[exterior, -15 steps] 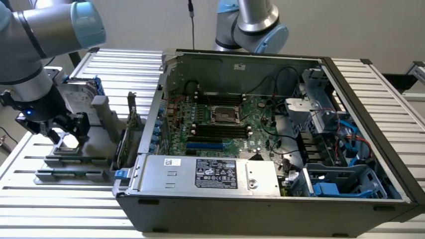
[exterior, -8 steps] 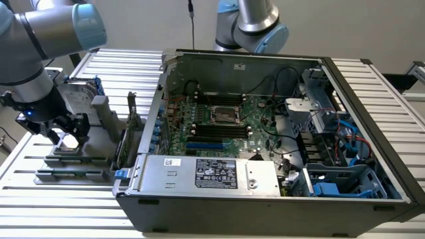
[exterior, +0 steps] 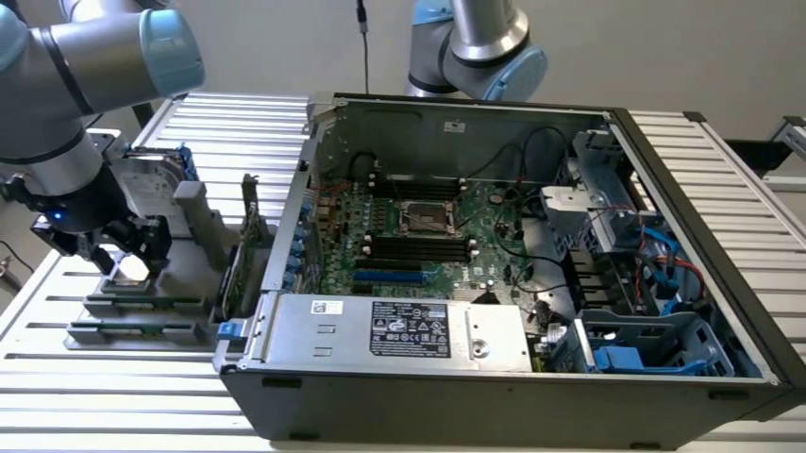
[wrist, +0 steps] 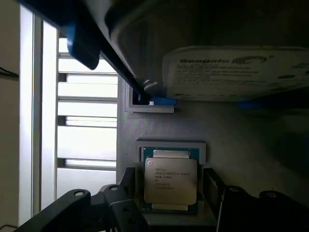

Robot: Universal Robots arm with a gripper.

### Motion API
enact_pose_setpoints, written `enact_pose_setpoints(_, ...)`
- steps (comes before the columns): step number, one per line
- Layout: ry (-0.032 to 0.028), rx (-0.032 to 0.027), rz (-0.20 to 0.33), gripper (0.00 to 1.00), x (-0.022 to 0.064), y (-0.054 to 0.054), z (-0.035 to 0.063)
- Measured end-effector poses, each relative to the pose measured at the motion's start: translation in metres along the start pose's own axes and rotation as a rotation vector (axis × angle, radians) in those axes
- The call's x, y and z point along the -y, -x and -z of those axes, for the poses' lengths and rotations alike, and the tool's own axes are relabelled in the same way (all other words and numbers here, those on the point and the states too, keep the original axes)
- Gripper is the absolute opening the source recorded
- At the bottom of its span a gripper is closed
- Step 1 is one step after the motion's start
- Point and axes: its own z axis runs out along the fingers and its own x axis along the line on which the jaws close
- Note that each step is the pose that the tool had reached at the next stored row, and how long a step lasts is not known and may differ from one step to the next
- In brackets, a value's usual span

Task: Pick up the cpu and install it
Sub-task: 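Pick up the cpu and move it towards the insertion slot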

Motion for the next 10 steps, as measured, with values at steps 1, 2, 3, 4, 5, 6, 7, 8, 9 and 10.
enact_pose_setpoints(1,-0.0001,-0.0008,0.0,0.67,0.0,0.0,0.0)
enact_pose_setpoints(2,-0.0002,-0.0016,0.0,0.67,0.0,0.0001,0.0)
enact_pose_setpoints(3,-0.0005,-0.0026,0.0,0.67,0.0,0.0002,0.0)
enact_pose_setpoints(4,-0.0009,-0.0035,0.0,0.67,0.0,0.0003,0.0)
enact_pose_setpoints(5,-0.0016,-0.0043,0.0,0.67,0.0,0.0004,0.0)
enact_pose_setpoints(6,-0.0025,-0.0049,0.0,0.67,0.0,0.0005,0.0)
enact_pose_setpoints(7,-0.0037,-0.0056,0.0,0.67,0.0,0.0008,0.0001)
enact_pose_setpoints(8,-0.0047,-0.0062,0.0,0.67,0.0,0.0011,0.0)
enact_pose_setpoints(9,-0.0057,-0.0068,-0.001,0.67,0.0,0.0014,0.0)
enact_pose_setpoints(10,-0.0066,-0.0073,-0.001,0.67,0.0,0.0016,0.0)
